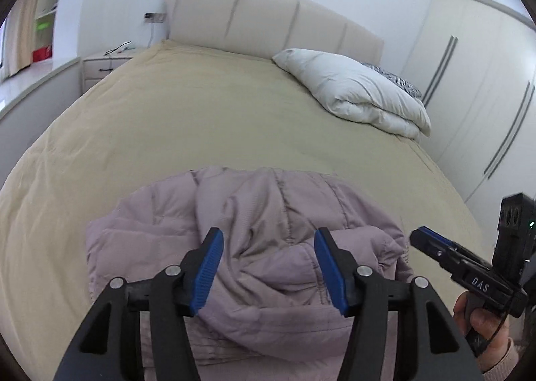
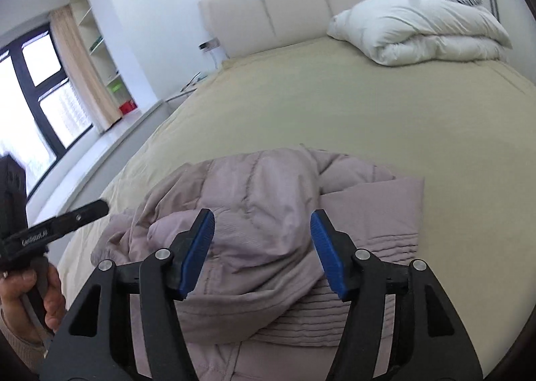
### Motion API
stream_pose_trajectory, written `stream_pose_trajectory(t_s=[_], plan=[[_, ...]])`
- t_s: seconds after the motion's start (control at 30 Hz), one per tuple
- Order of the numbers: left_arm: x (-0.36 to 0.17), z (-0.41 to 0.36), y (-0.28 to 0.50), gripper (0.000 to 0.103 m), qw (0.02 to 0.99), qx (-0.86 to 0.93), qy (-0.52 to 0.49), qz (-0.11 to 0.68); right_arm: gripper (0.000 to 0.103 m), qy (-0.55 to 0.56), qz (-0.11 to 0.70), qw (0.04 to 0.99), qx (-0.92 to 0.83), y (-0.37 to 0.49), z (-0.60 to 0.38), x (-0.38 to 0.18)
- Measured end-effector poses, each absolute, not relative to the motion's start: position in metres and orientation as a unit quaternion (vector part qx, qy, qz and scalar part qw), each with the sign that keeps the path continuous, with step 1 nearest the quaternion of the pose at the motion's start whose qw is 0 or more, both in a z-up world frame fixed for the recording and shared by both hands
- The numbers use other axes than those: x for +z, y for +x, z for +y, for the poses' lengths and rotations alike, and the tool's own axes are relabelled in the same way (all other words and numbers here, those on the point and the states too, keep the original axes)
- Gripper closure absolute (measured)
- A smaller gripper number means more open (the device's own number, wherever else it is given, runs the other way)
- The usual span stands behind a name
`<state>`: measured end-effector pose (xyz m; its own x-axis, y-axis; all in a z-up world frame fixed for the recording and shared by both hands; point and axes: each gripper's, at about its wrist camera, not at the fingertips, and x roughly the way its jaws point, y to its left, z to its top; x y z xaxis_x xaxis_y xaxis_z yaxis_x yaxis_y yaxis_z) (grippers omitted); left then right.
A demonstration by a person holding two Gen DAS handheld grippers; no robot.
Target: Fold large clothes
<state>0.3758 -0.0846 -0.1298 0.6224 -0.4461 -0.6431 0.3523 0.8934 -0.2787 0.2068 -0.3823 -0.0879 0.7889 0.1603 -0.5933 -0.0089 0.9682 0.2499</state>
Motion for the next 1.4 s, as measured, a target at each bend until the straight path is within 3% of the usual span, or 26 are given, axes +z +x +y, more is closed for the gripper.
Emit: stream_pose_trajectory(t_s=[0.03,0.23,0.43,0.57,0.6,0.67,0.7,0.8,0.9,1.4], plan=[[-0.137,-0.097,0.382,0.044,0.895,-0.222,-0.044,0.384,0.058,0.099,0.335,0.935,0.058,0.211,-0.370,-0.091],[-0.201,-0.109,0.436,0.067,0.869,-0.191,-0.021,0.455,0.061,0.098,0.420,0.901,0.038,0.266,-0.360,-0.142],[-0.219,-0.113,0.450,0.068,0.868,-0.186,-0.003,0.461,0.061,0.034,0.415,0.909,0.024,0.291,-0.346,-0.177],[-0.184,-0.093,0.433,0.068,0.867,-0.199,-0.048,0.454,0.061,0.067,0.413,0.906,0.064,0.285,-0.364,-0.140],[-0.169,-0.088,0.429,0.065,0.876,-0.201,-0.059,0.434,0.061,0.076,0.387,0.917,0.063,0.278,-0.372,-0.123],[-0.144,-0.085,0.429,0.047,0.894,-0.201,-0.064,0.395,0.060,0.081,0.344,0.935,0.043,0.275,-0.386,-0.096],[-0.137,-0.090,0.436,0.046,0.898,-0.204,-0.056,0.385,0.060,0.089,0.343,0.934,0.043,0.285,-0.392,-0.090],[-0.152,-0.116,0.484,0.046,0.885,-0.206,-0.027,0.417,0.060,0.105,0.379,0.918,0.043,0.335,-0.402,-0.097],[-0.187,-0.121,0.520,0.059,0.869,-0.179,-0.015,0.461,0.062,0.131,0.428,0.894,0.034,0.383,-0.412,-0.128],[-0.245,-0.135,0.559,0.059,0.860,-0.170,0.018,0.481,0.067,0.043,0.484,0.874,-0.017,0.450,-0.412,-0.205]])
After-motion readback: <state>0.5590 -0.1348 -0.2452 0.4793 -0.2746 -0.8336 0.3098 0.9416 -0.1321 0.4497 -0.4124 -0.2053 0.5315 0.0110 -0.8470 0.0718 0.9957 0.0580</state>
